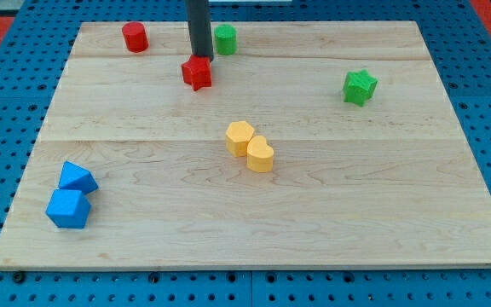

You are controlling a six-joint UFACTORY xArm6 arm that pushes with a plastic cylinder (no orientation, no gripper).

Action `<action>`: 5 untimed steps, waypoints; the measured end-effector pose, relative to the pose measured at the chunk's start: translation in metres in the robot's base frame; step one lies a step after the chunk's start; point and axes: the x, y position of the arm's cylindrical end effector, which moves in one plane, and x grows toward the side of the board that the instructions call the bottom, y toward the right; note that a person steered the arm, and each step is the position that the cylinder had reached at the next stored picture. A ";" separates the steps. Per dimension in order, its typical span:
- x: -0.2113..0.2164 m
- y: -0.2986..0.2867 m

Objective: Move the green circle diagonally above the red star

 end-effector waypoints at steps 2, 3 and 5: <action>0.007 0.000; 0.008 0.000; -0.007 -0.009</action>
